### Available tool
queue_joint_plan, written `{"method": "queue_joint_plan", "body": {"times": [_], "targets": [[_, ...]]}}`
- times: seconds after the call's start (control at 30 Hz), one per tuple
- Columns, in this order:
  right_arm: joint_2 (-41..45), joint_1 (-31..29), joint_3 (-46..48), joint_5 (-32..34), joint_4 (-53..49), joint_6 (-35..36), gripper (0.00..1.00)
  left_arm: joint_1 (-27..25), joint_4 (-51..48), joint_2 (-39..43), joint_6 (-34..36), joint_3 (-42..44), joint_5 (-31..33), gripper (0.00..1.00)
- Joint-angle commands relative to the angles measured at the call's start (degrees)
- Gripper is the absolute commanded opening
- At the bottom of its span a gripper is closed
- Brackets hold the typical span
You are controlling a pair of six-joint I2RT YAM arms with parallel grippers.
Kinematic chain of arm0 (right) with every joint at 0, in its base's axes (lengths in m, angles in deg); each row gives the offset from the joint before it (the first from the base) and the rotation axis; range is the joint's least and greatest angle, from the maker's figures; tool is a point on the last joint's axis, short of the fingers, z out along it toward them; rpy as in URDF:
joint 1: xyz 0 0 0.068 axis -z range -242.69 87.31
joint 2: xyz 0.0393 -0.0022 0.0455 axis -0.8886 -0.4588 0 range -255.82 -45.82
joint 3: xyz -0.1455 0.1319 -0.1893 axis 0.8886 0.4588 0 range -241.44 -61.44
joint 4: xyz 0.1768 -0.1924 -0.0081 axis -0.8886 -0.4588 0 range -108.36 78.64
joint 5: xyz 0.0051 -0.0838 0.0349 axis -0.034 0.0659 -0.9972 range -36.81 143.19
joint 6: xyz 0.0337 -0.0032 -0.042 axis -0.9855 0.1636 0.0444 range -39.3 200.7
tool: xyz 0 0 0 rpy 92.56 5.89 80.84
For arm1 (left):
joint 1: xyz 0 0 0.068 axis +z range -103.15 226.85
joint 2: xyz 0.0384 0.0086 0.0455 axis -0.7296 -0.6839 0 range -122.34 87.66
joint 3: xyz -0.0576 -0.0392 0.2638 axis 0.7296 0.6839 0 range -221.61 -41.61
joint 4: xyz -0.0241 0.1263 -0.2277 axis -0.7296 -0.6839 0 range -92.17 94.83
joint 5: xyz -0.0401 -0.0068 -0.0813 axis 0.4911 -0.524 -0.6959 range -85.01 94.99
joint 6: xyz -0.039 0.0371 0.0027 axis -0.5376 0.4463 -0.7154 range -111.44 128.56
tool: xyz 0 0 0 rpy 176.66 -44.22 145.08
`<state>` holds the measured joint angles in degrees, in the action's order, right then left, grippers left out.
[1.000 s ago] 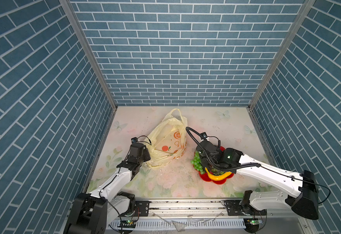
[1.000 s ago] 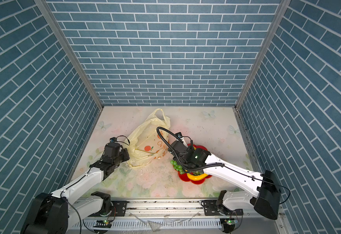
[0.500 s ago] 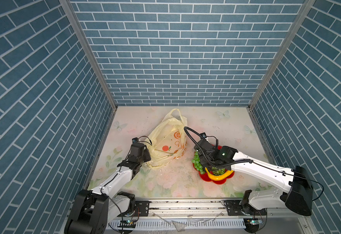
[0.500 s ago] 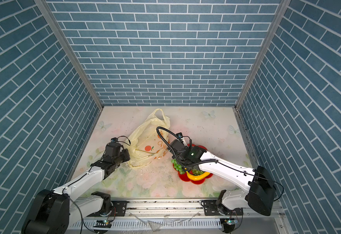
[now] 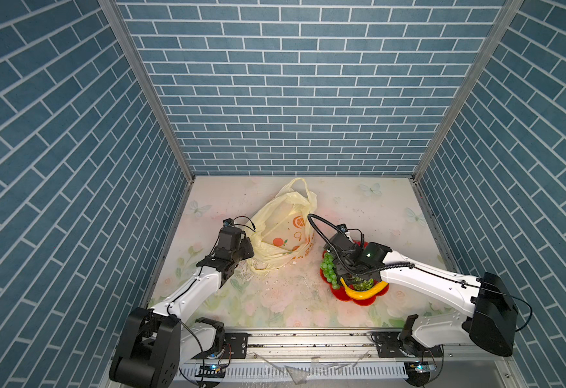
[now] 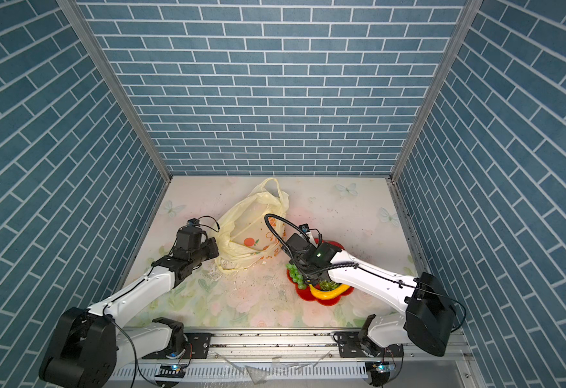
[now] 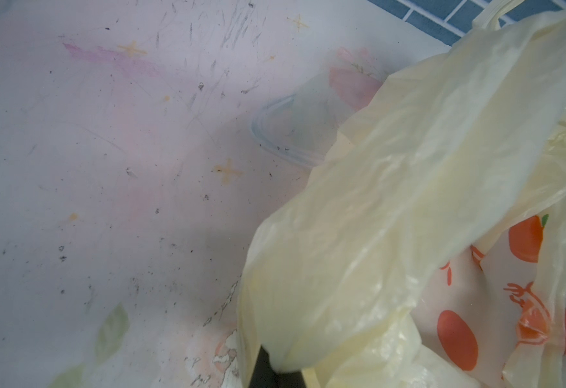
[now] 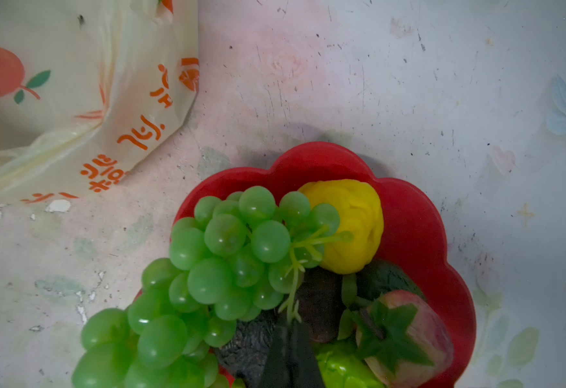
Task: Take the fake fruits out of the plastic bag
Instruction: 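Lower the grapes into the red plate and open the right gripper, then release the bag with the left gripper while the right gripper withdraws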
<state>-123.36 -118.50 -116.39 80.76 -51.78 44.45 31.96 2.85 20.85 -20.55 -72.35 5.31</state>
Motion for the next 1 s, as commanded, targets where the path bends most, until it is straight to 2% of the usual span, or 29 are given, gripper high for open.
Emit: {"method": "queue_joint_plan", "body": {"times": [0.0,0.1,0.3,0.53,0.7,0.83,0.9,0.97], "targets": [[1.8,0.4,2.1,-0.2,-0.9,-3.0,0.01,-0.8,-1.9,-1.7,0.0,-2.7,-0.3,0.0],[2.7,0.5,2.5,-0.8,0.4,-2.1,0.11,-1.7,-1.9,-3.7,-0.1,-5.2,-0.3,0.0],[5.5,1.0,1.7,-0.3,-1.0,-1.2,0.41,-2.6,-2.7,-10.5,0.6,-13.4,-0.6,0.0],[13.6,5.0,3.1,-1.0,-3.4,-2.1,0.68,-2.9,-5.9,-24.7,5.3,-29.0,-4.8,0.0],[19.1,10.2,5.3,-4.1,-3.8,-4.7,0.73,-3.6,-12.5,-36.4,8.9,-43.3,-9.5,0.0],[23.8,14.9,7.8,-7.2,-3.9,-8.2,0.75,-4.7,-19.6,-44.0,12.2,-54.2,-7.4,0.02],[26.5,17.2,9.3,-8.6,-4.0,-9.9,0.78,-4.7,-23.2,-46.7,12.9,-58.7,-5.7,0.07],[29.5,19.4,10.8,-9.4,-4.2,-11.8,0.8,-4.7,-27.3,-49.1,13.6,-62.9,-3.6,0.22]]}}
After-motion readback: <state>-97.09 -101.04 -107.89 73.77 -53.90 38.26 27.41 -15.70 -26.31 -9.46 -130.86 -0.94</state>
